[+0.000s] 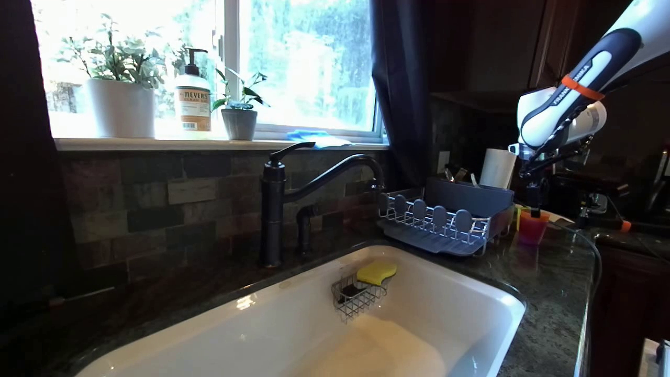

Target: Put the cups into the sink

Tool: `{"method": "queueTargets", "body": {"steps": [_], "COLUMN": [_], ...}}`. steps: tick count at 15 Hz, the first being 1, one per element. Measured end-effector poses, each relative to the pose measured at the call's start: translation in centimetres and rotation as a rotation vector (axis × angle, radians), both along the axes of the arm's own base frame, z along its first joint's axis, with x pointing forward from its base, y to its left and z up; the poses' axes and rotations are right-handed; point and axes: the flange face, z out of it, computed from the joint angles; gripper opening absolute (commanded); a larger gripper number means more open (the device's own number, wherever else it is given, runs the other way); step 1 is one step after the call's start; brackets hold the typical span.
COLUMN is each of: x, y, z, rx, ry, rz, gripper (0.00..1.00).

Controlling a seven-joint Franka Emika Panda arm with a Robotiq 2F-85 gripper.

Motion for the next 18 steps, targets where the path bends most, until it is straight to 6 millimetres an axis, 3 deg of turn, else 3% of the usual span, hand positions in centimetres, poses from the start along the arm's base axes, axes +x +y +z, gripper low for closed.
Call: {"method": "queueTargets", "body": {"steps": [9,11,14,18], "x": [0.7,0.8,1.1,1.4], "y": [-0.9,-0.8,-0.6,-0.9], "z": [-2.3,-2.7,-3.0,-3.1], "rx": [0.016,0.032,0.051,0.058], "ry": [0.028,0.028,0.016,-0.013], "rz": [0.007,0.006,0.009,0.013], "gripper": [1.0,0.92,0.88,0.93]}}
